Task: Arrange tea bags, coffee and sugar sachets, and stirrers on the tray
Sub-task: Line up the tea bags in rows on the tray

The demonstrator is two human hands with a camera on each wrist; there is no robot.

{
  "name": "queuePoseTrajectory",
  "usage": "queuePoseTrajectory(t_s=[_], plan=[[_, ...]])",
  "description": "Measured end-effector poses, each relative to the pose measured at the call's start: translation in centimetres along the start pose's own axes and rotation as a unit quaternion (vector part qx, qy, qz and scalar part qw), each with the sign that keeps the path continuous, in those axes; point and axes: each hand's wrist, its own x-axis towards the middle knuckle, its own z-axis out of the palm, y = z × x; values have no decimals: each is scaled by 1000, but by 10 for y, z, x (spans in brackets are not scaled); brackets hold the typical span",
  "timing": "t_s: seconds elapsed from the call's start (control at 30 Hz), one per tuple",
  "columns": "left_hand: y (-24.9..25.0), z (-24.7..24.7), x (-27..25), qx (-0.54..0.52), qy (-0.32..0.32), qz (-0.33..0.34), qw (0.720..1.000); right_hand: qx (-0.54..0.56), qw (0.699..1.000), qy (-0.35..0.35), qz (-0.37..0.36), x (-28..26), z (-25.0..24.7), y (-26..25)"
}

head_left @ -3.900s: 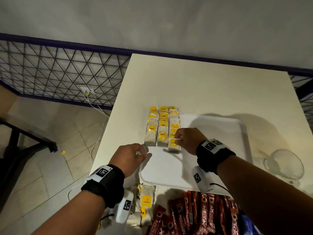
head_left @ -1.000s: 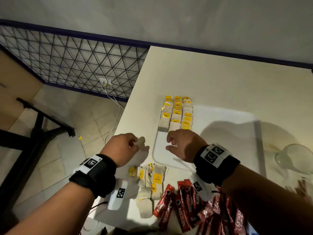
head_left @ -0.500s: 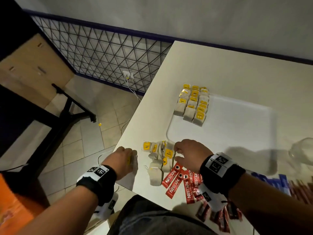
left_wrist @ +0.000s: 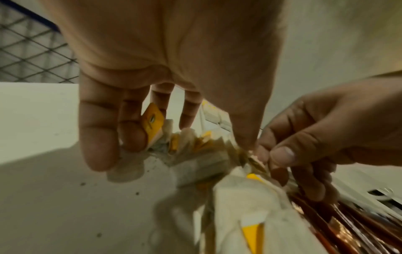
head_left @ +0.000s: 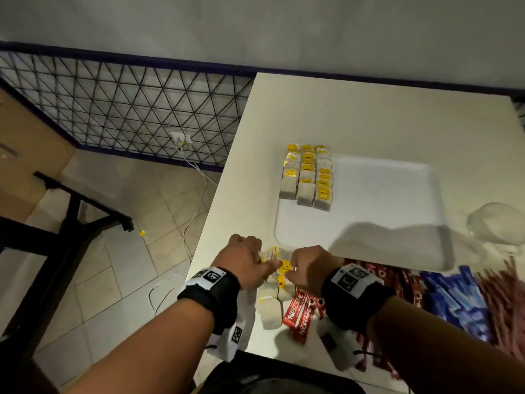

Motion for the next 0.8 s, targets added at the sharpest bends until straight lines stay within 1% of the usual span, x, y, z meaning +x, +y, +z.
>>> queuePoseTrajectory(t_s=[0.07, 0.1, 0.2, 0.3, 0.4, 0.53, 0.6, 0.67, 0.73, 0.8], plan=[[3, 1, 5, 50, -30, 11, 998, 11, 1000, 2, 6, -1, 1, -2], [3, 0, 7, 53, -26, 17, 998, 9, 1000, 5, 9, -2, 2, -3], [0, -1, 9, 31, -1, 29, 999, 12, 1000, 21, 5, -4, 3, -4], [-2, 2, 7, -1, 13, 16, 1000, 30, 998, 48, -28, -6, 5, -6], [3, 11, -1, -25, 20, 5, 999, 39, 997, 39, -54, -7, 5, -8], [5, 17, 5, -42, 29, -14, 999, 39, 996, 15, -74, -8, 5, -5], [-1, 14, 10, -100, 25, -26, 994, 44, 996, 14, -70, -9, 4, -5], [-9, 12, 11, -183, 34, -40, 982, 45, 995, 13, -83, -8, 2, -2], [-16, 6, 7, -267, 49, -42, 962, 34, 995, 4, -97, -11, -2, -3], [-18, -3, 1, -329, 64, -42, 941, 50, 992, 18, -116, -11, -3, -2]])
